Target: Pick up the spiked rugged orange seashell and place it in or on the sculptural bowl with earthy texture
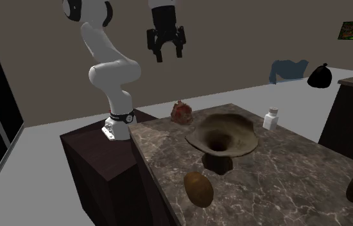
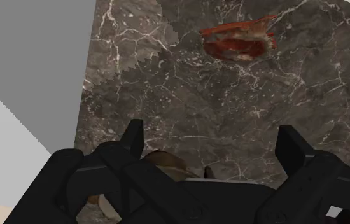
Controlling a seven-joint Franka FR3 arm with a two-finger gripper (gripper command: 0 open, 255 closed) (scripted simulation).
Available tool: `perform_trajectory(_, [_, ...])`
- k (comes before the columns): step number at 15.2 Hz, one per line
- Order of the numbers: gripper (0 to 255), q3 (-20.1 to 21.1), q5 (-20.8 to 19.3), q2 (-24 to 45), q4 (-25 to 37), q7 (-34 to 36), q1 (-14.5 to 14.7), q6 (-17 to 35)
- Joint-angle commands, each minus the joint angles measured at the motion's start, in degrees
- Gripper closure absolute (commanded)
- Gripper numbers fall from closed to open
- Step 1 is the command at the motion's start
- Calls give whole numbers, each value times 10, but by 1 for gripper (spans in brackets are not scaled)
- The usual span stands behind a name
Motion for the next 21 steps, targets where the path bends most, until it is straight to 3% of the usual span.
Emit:
perform_trajectory(1, [0, 0, 0, 0, 0, 0, 0, 0])
perform_trajectory(10, [0, 125, 98, -96, -198, 249, -24, 141])
perform_trajectory(17, [0, 274, 210, -72, -282, 464, -15, 281])
perform_trajectory(21, [0, 293, 225, -44, -295, 471, -15, 323])
